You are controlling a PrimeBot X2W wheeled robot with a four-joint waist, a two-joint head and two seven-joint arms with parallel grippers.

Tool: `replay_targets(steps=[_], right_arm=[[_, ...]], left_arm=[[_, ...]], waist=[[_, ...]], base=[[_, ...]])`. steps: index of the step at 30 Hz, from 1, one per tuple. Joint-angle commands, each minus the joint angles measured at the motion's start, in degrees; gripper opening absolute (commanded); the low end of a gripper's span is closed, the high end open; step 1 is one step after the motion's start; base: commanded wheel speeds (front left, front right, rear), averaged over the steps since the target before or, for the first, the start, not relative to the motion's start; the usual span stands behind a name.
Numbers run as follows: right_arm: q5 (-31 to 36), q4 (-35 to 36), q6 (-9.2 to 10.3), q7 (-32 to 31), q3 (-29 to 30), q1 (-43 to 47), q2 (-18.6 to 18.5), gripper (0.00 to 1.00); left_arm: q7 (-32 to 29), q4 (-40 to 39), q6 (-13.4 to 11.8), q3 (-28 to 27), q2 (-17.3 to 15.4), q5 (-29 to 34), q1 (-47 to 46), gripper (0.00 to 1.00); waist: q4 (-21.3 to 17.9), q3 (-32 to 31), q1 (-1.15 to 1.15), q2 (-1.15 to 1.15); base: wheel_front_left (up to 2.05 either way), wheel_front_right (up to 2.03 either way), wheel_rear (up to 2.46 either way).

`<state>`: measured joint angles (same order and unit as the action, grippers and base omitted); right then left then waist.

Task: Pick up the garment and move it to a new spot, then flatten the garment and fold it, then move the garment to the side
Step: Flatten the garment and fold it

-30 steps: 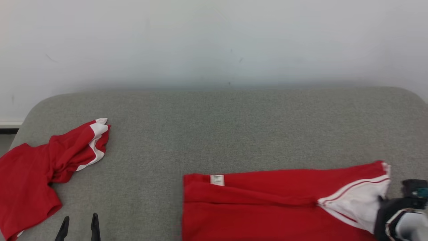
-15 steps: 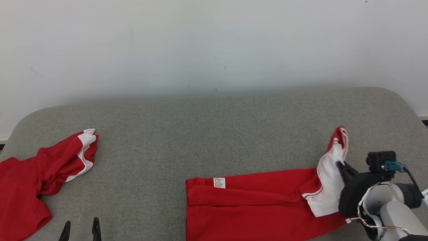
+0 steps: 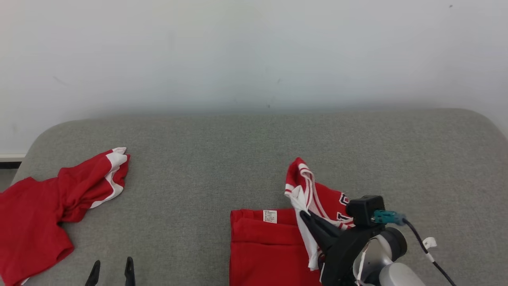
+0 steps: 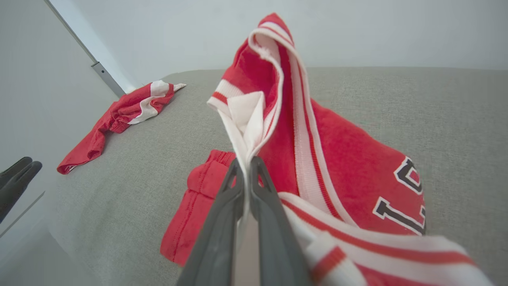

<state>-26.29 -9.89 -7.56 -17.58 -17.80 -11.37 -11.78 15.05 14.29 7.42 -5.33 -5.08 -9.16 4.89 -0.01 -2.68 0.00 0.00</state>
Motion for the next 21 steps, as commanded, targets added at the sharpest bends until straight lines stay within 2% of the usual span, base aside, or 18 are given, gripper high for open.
replay_targets(steps=[1, 7, 13, 15, 21], right_arm=[[0.51, -0.31, 0.11, 0.44, -0.54, 0.14, 1.00, 0.00], [1.67, -6.97, 0.11, 2.82, -3.00, -1.99, 6.03, 0.00], [3.09, -15.66, 0.11, 6.44, -3.10, -4.45, 8.03, 0.00], [2.70, -17.50, 0.11, 7.74, -3.84, -5.21, 8.42, 0.98], [2.53, -17.34, 0.11, 12.22, -5.53, -7.23, 8.49, 1.00]], left_arm=[[0.17, 0.29, 0.08, 0.58, -0.16, -0.09, -0.85, 1.00], [0.17, 1.85, 0.02, 2.97, -0.28, -0.90, -2.32, 1.00], [0.17, 3.05, 0.03, 4.82, -0.18, -1.33, -3.59, 1.00], [0.17, 3.26, 0.03, 5.01, -0.12, -1.43, -3.69, 1.00], [0.17, 3.33, 0.03, 4.37, -0.13, -1.57, -2.71, 1.00]], waist=[[1.29, 0.42, 0.00, 0.00], [4.61, 0.93, 0.00, 0.00], [6.77, 0.94, 0.00, 0.00], [7.05, 0.84, 0.00, 0.00], [6.33, 0.35, 0.00, 0.00]], base=[[0.00, 0.00, 0.00], [0.00, 0.00, 0.00], [0.00, 0.00, 0.00], [0.00, 0.00, 0.00], [0.00, 0.00, 0.00]])
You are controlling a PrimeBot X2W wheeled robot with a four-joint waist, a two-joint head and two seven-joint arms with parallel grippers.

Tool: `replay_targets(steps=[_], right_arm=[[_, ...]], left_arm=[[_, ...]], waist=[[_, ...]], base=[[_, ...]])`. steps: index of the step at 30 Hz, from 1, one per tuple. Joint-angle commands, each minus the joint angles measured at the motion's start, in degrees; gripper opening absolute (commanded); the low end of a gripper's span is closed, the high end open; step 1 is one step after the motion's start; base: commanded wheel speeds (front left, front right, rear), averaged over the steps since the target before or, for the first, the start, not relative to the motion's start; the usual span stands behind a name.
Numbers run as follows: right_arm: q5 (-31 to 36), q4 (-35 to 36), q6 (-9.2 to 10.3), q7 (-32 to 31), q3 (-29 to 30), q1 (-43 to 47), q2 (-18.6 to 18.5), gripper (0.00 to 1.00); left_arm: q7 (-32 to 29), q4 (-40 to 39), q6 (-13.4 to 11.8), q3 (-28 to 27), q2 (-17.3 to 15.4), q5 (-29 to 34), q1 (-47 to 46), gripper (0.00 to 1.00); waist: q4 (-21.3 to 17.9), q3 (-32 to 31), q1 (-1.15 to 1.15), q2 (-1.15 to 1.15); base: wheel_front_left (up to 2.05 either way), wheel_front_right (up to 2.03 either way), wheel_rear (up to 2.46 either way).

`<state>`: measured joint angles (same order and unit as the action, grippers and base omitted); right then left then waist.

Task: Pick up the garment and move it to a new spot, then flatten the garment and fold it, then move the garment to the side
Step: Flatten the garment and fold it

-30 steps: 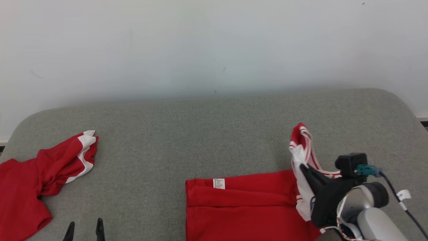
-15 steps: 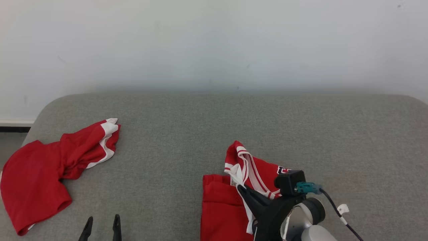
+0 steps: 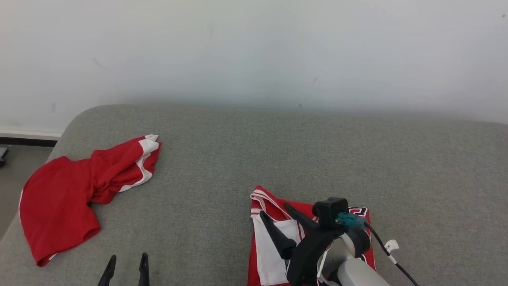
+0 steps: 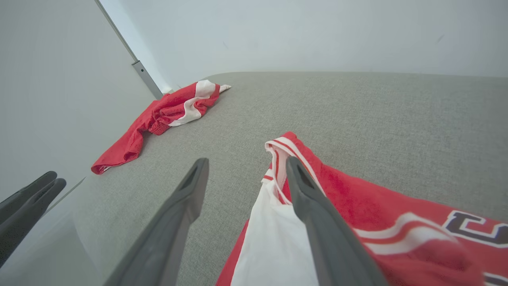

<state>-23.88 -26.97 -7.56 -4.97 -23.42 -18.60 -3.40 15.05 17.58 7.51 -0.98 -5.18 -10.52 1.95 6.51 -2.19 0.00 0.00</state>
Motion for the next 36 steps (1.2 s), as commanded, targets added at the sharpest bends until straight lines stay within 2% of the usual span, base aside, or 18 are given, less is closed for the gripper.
replay_targets(steps=[1, 7, 12, 18, 26, 36], right_arm=[[0.14, 0.38, 0.11, 0.55, -0.02, -0.44, -0.21, 1.00], [-0.68, 7.49, 0.11, 4.48, 3.36, -0.78, -3.51, 1.00], [0.93, 13.93, 0.11, 6.12, 9.62, 2.31, -6.54, 1.00], [2.18, 19.28, 0.11, 7.30, 18.13, 8.30, -7.42, 1.00], [5.38, 22.76, 0.11, 12.68, 24.60, 16.95, -5.32, 1.00], [10.20, 20.67, 0.11, 18.94, 25.71, 25.10, -3.03, 1.00]], left_arm=[[0.17, 0.07, -0.06, -0.04, -0.05, -0.20, 0.47, 1.00], [0.17, -0.36, -0.06, -0.74, -0.22, 0.06, 1.10, 1.00], [0.17, -0.99, -0.06, -1.24, -0.26, 0.37, 1.53, 1.00], [0.17, -2.24, -0.05, -2.39, -0.57, 0.61, 2.54, 1.00], [0.17, -4.70, -0.06, -4.48, -0.67, 1.76, 3.64, 1.00], [0.17, -6.70, -0.15, -6.71, -0.62, 4.16, 4.96, 1.00]], waist=[[-0.47, -0.28, 0.00, 0.00], [-2.25, -0.91, 0.00, 0.00], [-3.36, -1.02, 0.00, 0.00], [-4.99, -1.05, 0.00, 0.00], [-7.40, -1.36, 0.00, 0.00], [-10.18, -2.06, 0.00, 0.00]], base=[[0.00, 0.00, 0.00], [0.00, 0.00, 0.00], [0.00, 0.00, 0.00], [0.00, 0.00, 0.00], [0.00, 0.00, 0.00], [0.00, 0.00, 0.00]])
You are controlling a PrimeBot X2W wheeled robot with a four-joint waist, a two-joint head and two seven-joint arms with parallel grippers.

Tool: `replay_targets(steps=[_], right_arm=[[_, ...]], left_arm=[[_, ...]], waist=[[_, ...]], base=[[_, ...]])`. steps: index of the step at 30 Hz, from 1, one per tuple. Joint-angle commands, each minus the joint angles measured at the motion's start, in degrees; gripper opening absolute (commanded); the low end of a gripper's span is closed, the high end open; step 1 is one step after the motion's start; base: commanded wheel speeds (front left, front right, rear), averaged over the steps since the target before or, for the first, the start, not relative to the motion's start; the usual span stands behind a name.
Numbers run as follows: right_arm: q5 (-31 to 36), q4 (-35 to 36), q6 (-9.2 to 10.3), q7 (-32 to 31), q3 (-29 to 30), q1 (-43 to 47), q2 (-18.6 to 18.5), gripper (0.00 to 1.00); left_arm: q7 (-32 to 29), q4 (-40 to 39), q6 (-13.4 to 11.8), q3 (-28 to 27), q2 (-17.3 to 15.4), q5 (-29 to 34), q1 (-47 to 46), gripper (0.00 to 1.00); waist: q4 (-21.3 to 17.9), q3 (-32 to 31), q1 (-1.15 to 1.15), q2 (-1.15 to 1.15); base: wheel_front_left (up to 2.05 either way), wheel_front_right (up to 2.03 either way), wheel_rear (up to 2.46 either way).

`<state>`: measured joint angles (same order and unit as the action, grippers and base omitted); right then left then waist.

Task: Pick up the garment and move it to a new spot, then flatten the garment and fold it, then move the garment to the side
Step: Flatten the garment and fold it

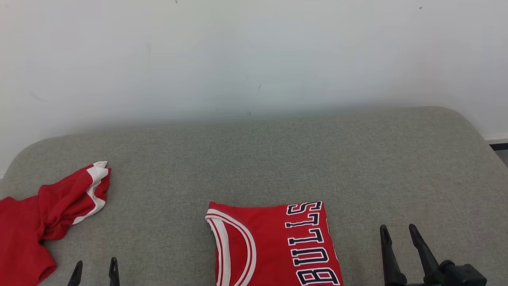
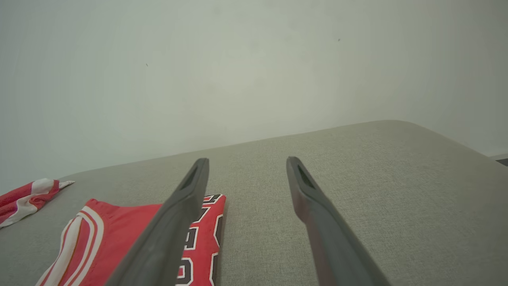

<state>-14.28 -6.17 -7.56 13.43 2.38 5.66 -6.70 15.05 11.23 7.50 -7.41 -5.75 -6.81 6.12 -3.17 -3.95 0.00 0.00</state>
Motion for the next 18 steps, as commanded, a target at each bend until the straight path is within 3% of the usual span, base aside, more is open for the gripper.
replay_targets(steps=[1, 18], right_arm=[[1.20, -0.39, 0.11, 0.90, -0.26, 1.33, 0.28, 1.00], [2.92, -3.06, 0.11, 1.79, -1.16, 3.76, 2.16, 1.00]], left_arm=[[0.17, -0.58, -0.16, -0.40, -0.29, 1.01, 0.91, 1.00], [0.17, -1.93, -0.59, -0.46, -0.68, 4.07, 3.48, 1.00]], waist=[[-0.64, -0.41, 0.00, 0.00], [0.20, -1.85, 0.00, 0.00]], base=[[0.00, 0.00, 0.00], [0.00, 0.00, 0.00]])
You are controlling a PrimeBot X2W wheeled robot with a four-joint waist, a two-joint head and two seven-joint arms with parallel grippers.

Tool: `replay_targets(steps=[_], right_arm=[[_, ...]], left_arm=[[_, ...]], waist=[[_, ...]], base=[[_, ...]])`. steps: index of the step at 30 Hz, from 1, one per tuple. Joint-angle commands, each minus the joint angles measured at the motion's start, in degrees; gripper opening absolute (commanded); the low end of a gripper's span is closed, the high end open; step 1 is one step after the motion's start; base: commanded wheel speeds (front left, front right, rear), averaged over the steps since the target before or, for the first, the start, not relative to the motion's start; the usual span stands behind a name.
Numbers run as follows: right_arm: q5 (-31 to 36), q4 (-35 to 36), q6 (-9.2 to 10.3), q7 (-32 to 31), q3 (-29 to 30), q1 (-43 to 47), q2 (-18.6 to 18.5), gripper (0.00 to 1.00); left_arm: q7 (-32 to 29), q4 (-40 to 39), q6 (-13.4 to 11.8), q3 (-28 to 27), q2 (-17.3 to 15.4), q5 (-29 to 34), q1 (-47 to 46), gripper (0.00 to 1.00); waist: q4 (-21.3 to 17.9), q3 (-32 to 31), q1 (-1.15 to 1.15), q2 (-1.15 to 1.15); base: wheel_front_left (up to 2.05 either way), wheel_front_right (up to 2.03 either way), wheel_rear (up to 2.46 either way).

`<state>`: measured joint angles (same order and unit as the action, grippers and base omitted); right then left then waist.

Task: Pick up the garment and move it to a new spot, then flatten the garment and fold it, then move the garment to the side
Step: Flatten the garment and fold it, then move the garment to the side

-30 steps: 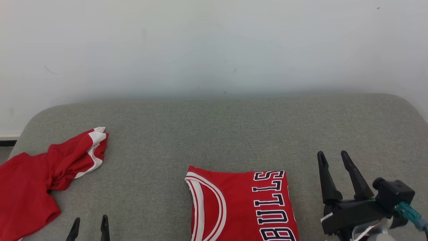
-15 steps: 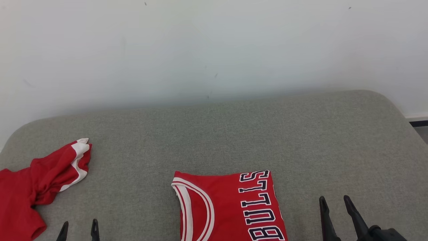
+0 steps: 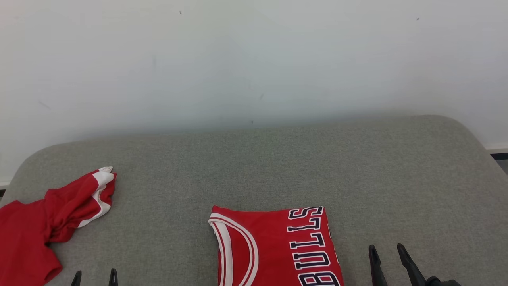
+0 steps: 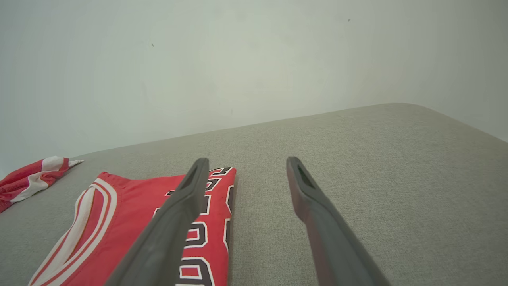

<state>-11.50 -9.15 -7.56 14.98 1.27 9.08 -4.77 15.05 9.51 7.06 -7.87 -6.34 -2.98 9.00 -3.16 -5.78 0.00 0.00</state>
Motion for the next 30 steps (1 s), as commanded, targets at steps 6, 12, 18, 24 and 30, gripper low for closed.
replay_targets(steps=[6, 12, 18, 24, 30], right_arm=[[0.47, -0.55, 0.11, 0.25, -0.39, -0.07, 0.04, 1.00], [0.53, -0.72, 0.11, 0.26, -0.76, -0.31, -0.34, 1.00], [0.35, -0.98, 0.11, 0.26, -1.04, -0.31, -0.67, 1.00], [0.49, -1.07, 0.11, 0.27, -1.00, -0.43, -0.78, 1.00], [0.37, -1.24, 0.11, 0.27, -0.89, -0.40, -0.89, 1.00]], left_arm=[[0.17, -0.07, 0.05, 0.58, -0.41, -0.08, 0.87, 1.00], [0.17, 0.06, 0.17, 0.83, -0.60, -0.46, 1.19, 1.00], [0.17, 0.41, 0.24, 1.13, -0.65, -0.65, 1.27, 1.00], [0.17, 0.82, 0.32, 1.39, -0.72, -0.80, 0.68, 1.00], [0.17, 0.89, 0.36, 1.59, -0.62, -0.86, 0.72, 1.00]], waist=[[0.90, 0.00, 0.00, 0.00], [0.96, -0.01, 0.00, 0.00], [0.94, -0.13, 0.00, 0.00], [0.95, -0.16, 0.00, 0.00], [1.04, -0.33, 0.00, 0.00]], base=[[0.00, 0.00, 0.00], [0.00, 0.00, 0.00], [0.00, 0.00, 0.00], [0.00, 0.00, 0.00], [0.00, 0.00, 0.00]])
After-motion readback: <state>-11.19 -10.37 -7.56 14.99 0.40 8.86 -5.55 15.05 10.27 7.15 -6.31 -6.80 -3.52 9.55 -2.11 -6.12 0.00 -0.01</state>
